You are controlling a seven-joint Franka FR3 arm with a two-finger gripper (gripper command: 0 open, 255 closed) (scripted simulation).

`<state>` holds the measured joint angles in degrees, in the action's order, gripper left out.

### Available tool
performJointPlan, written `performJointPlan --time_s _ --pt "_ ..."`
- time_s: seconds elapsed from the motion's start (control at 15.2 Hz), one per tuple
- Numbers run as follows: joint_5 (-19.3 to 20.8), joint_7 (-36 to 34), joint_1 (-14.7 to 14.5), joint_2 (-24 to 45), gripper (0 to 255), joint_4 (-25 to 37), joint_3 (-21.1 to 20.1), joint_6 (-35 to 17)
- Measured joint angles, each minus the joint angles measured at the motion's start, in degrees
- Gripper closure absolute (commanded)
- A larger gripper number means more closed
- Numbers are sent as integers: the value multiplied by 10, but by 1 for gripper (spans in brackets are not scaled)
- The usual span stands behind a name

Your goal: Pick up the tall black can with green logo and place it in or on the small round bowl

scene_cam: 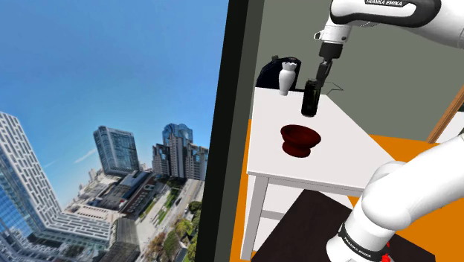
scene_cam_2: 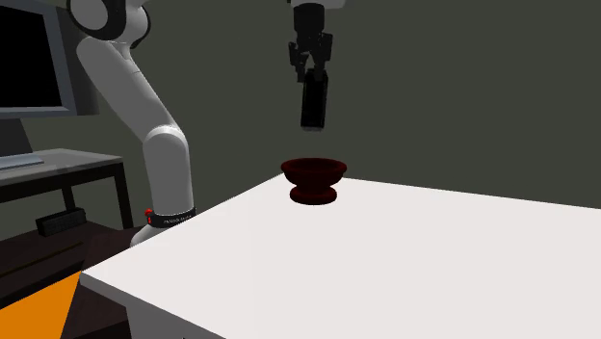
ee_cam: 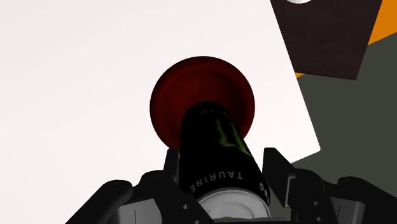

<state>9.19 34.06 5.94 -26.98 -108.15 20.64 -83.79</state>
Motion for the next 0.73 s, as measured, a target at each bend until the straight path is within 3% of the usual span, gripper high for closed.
performJointPlan --time_s 0.73 --pt "11 -6 7 -27 255 -106 5 -79"
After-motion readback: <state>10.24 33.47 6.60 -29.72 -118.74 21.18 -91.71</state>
